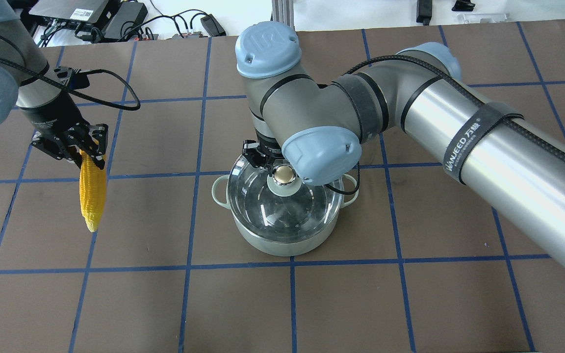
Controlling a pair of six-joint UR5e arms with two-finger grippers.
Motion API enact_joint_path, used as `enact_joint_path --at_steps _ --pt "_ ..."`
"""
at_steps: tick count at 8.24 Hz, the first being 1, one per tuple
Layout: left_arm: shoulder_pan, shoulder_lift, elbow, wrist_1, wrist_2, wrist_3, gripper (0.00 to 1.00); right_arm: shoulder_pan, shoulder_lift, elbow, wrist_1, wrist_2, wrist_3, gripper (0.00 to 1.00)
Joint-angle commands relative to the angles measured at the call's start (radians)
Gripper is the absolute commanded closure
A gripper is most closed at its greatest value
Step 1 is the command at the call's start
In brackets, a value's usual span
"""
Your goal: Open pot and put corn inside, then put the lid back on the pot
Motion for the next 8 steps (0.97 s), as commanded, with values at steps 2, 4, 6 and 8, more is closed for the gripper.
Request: enact_joint_path --at_steps 2,4,6,8 --pt "-0.099 0.005 0.01 0.005 -0.007 -0.122 1.0 0.0 0.0 0.003 0.001 0.005 0.001 0.44" --pt "-0.102 0.008 0.01 0.007 -0.007 -0.122 1.0 0.0 0.0 0.003 0.001 0.006 0.001 0.56" --pt "-0.102 0.007 0.008 0.008 -0.007 -0.122 1.0 0.0 0.0 -0.005 0.001 0.034 0.003 0.63" --pt "-0.102 0.007 0.008 0.008 -0.01 -0.122 1.0 -0.011 -0.013 -0.03 0.002 0.025 -0.005 0.65"
